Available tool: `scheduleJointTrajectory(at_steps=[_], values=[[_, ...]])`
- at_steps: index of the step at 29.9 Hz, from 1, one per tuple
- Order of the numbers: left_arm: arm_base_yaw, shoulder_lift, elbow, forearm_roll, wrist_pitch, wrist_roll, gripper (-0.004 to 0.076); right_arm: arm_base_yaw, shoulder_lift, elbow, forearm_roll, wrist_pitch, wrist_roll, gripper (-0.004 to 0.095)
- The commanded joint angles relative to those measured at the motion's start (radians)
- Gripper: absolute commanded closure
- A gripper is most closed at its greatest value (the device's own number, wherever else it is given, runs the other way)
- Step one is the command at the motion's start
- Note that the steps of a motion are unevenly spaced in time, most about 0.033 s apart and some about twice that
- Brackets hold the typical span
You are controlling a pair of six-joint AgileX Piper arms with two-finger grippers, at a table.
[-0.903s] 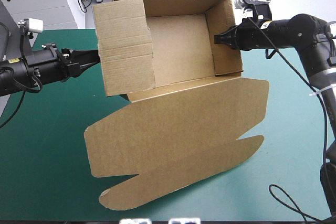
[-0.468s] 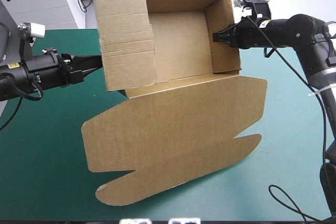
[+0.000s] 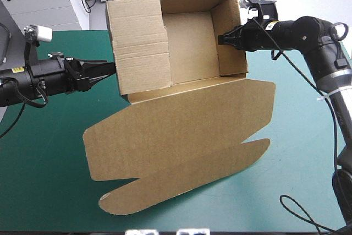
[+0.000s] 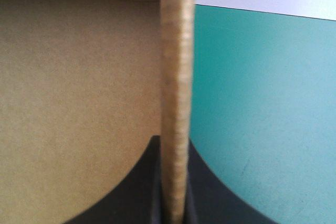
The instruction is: Fold the box
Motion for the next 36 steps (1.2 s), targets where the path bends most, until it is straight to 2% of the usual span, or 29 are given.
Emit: scheduleJointTrajectory(at_steps=[1, 8, 15, 21, 33, 36], values=[[-0.008, -0.020, -0.023, -0.067, 0.012, -0.002, 0.0393, 0.043, -0.030, -0.030, 0.012, -0.104, 0.020, 0.0925], [-0.008, -0.020, -0.023, -0.047, 0.017, -0.015, 0.0381, 0.097, -0.009, -0.030, -0.029, -0.138, 0.040, 0.0923], [-0.008, -0.020, -0.023, 0.171, 0.008, -0.235, 0.0381, 0.144, 0.004, -0.030, -0.083, -0.154, 0.061, 0.0923], [-0.009, -0.020, -0.023, 0.291, -0.014, -0.315, 0.0381, 0.219, 0.023, -0.032, -0.171, -0.203, 0.111, 0.0920], [-0.009, 0.003, -0.023, 0.574, -0.025, -0.532, 0.0381, 0.305, 0.058, -0.041, -0.198, -0.264, 0.124, 0.0919], [-0.011, 0.021, -0.023, 0.600, -0.021, -0.546, 0.0381, 0.305, 0.058, -0.041, -0.198, -0.262, 0.124, 0.0918]])
